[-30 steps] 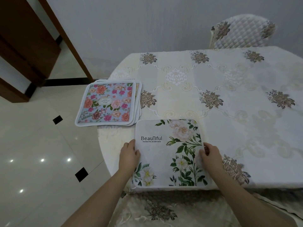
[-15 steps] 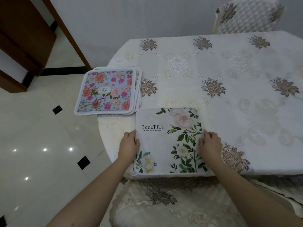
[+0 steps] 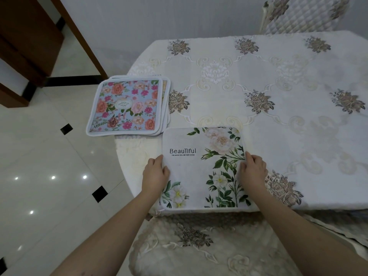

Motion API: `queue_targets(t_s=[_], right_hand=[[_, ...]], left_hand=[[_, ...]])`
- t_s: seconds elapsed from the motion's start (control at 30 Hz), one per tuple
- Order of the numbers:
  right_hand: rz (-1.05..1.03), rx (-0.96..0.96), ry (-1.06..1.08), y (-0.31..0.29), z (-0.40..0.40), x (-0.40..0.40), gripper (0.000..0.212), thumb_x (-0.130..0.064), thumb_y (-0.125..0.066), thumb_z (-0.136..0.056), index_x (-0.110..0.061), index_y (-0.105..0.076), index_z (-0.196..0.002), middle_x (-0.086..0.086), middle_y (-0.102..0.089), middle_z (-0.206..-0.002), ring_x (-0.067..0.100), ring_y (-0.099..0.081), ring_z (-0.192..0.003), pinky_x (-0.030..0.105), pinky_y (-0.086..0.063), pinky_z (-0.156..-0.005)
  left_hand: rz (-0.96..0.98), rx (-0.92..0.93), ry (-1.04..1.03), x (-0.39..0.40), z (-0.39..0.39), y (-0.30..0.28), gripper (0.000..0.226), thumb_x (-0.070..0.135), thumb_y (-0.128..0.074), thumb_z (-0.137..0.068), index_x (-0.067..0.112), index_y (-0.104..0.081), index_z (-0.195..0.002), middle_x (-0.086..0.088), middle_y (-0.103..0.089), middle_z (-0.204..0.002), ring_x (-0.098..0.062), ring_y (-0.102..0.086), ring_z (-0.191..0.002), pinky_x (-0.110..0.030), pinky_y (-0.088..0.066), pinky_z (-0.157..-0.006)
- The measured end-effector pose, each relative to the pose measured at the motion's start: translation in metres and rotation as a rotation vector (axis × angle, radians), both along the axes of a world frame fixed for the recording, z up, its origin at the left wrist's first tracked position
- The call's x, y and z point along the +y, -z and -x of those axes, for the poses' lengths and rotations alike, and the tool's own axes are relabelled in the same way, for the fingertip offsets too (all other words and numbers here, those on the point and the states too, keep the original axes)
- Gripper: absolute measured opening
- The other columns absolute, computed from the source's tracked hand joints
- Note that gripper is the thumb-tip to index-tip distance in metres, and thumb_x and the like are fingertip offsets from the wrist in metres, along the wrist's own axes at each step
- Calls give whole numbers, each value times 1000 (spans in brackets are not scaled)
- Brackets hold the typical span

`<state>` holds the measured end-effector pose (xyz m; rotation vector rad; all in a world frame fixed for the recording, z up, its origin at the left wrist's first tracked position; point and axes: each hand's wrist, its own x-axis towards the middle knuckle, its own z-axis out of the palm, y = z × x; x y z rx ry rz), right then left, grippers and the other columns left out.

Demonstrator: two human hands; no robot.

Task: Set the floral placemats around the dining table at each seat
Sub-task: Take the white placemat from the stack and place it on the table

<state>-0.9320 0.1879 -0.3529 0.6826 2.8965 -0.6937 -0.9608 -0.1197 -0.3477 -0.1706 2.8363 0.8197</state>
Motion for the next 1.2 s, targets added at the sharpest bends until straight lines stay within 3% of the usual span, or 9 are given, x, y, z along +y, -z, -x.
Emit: queue_targets(t_s=[0.2,0.3,0.4,0.57,0.73,0.87,1.03,1.2], right_hand=[[90,-2,45,-5,11,2,43,-14,-43,-99,-12,-45,-141,17,-43,-134,33,-39,-120,46,-31,-103],[54,-33,65,-9,14,-1,50,-20,-45,-97,-16,-36,-146,15,-38,-141,33,-35,-126,48,-28,-106],[40,41,0,-13,20,-15,59,-25,-48,-97,-15,-27,-151,13,-32,-148,31,-28,-136,50,-21,-112],[17,99,-315,-16,48,-53,55,-24,-39,-100,-17,-24,-153,5,-24,-158,23,-16,-146,45,-11,-118],[-38,74,-517,3,81,-82,68,-37,-5,-91,-15,-15,-155,1,-12,-163,15,-4,-150,32,5,-119],[-54,22,-590,15,97,-85,67,-37,-4,-93,-14,-13,-155,1,-7,-164,13,0,-150,26,12,-115],[-228,67,-591,29,95,-72,59,-47,-18,-100,-26,-17,-155,-2,-13,-163,15,-7,-150,43,-4,-121],[-262,25,-482,26,97,-62,60,-54,-24,-99,-36,-9,-155,-3,-6,-164,17,-2,-150,50,-1,-120]], left_hand=[[-68,-36,-30,-8,5,2,44,23,-53,-95,15,-50,-138,-4,-53,-106,-18,-56,-82,-30,-42,-71],[-45,28,-21,-11,12,3,36,21,-54,-93,14,-58,-129,-2,-55,-101,-20,-56,-89,-35,-45,-78],[25,116,5,-8,24,1,39,19,-54,-92,13,-56,-130,-10,-55,-117,-29,-54,-104,-42,-44,-88],[76,247,214,16,51,3,48,20,-54,-89,6,-53,-136,-14,-53,-134,-32,-52,-121,-46,-44,-100],[203,242,425,45,80,14,57,28,-32,-96,8,-37,-149,-10,-38,-155,-27,-31,-146,-43,-23,-119],[247,219,516,55,94,27,58,34,-24,-99,12,-35,-152,-7,-34,-158,-22,-28,-147,-41,-17,-121],[286,208,520,47,96,34,59,44,-26,-99,25,-26,-155,1,-24,-162,-20,-18,-150,-45,-11,-122],[288,178,491,44,96,33,61,53,-21,-98,35,-18,-156,-1,-10,-165,-20,-6,-153,-43,-5,-123]])
